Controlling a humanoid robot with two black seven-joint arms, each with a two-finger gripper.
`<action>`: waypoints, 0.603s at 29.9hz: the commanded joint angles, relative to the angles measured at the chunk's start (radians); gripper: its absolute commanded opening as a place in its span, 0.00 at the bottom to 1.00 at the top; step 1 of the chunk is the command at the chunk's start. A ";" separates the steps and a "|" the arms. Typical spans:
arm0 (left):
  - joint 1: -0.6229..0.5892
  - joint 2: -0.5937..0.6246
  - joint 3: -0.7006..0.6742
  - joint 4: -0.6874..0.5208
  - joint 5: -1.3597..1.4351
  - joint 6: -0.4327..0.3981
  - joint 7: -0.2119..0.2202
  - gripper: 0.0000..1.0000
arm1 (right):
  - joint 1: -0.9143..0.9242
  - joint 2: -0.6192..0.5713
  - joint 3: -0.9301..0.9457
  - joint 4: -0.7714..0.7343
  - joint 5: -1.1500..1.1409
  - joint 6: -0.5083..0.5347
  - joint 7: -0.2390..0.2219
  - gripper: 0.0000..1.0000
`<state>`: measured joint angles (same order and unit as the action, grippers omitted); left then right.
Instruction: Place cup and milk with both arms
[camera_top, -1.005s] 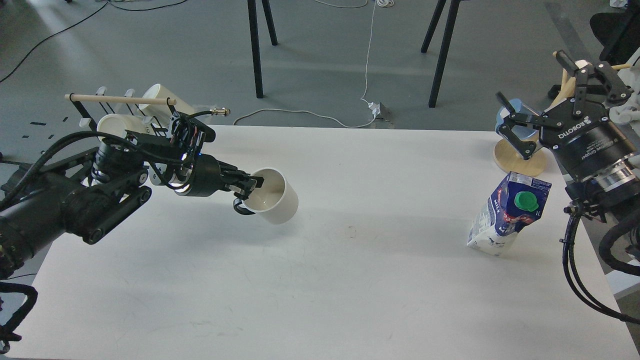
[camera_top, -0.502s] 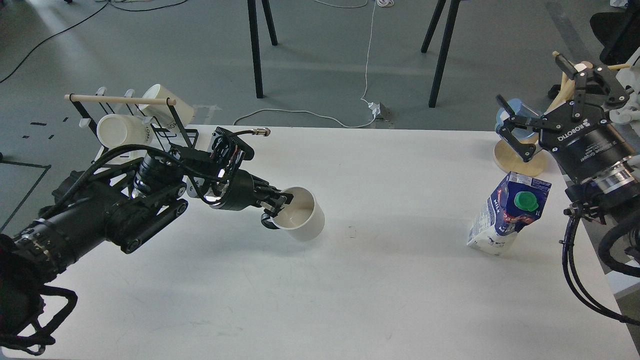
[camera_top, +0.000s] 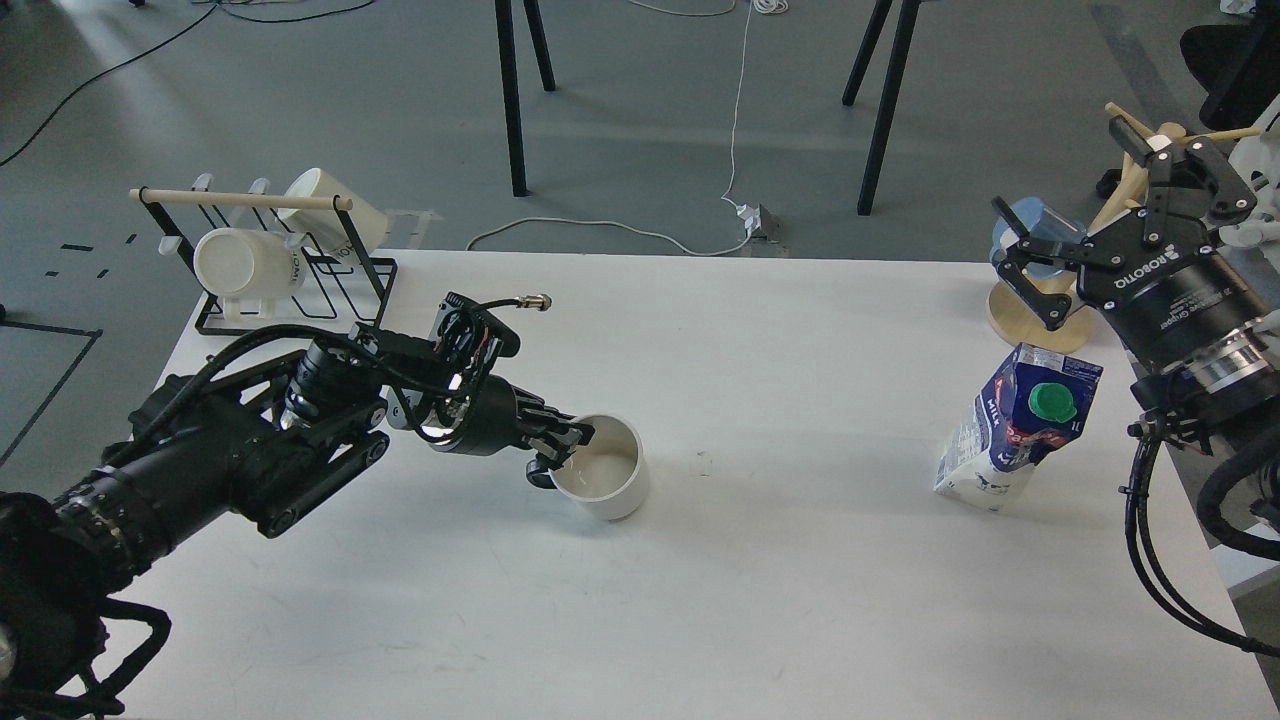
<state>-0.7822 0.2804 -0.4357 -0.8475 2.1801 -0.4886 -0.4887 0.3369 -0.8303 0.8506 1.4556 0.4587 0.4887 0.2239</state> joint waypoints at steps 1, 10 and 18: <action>0.007 0.008 -0.011 -0.030 -0.014 0.000 0.000 0.45 | -0.002 0.000 0.004 0.000 0.000 0.000 0.000 0.97; 0.001 0.054 -0.052 -0.067 -0.403 0.000 0.000 0.94 | -0.001 0.000 0.021 0.003 0.003 0.000 0.000 0.97; 0.018 0.138 -0.189 -0.050 -1.119 0.000 0.000 0.94 | -0.070 -0.050 0.110 0.014 0.432 0.000 0.078 0.97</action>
<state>-0.7858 0.3931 -0.5783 -0.9024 1.3424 -0.4887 -0.4886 0.2978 -0.8589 0.9420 1.4693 0.7225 0.4887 0.2907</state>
